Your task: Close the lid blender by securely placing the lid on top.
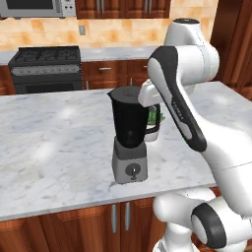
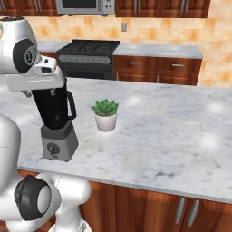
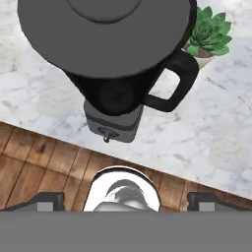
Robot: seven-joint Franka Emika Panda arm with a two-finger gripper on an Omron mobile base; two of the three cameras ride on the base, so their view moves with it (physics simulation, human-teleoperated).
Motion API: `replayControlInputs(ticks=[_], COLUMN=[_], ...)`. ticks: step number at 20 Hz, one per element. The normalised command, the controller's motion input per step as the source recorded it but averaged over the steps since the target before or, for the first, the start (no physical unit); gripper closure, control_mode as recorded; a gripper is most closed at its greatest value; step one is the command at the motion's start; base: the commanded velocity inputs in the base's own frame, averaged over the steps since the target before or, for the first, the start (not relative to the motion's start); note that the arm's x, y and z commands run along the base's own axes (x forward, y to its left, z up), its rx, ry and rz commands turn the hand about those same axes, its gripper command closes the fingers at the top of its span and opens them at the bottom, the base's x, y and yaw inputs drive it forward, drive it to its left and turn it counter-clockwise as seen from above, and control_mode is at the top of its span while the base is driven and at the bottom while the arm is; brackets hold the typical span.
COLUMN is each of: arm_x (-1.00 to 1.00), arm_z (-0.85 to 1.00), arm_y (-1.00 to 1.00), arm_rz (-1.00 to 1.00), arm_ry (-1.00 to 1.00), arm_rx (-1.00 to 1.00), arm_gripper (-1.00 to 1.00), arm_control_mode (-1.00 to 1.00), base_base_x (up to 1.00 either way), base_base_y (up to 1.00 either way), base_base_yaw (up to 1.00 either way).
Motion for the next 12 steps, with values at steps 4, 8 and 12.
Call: replayControlInputs(ticks=[4, 8, 12], arm_x=[-0.57, -0.33, -0.02], arm_z=[0.00, -0.04, 0.00], arm_y=[-0.39, -0.25, -0.03], arm_rz=[-0.05, -0.02, 0.00], arm_ry=[-0.05, -0.04, 0.00], arm_rx=[0.05, 0.01, 0.00], arm_gripper=[-1.00, -1.00, -1.00], arm_control_mode=[-1.00, -1.00, -1.00], base_base_x=[0.00, 0.00, 0.00], base_base_y=[0.00, 0.00, 0.00], base_base_yaw=[0.00, 0.00, 0.00])
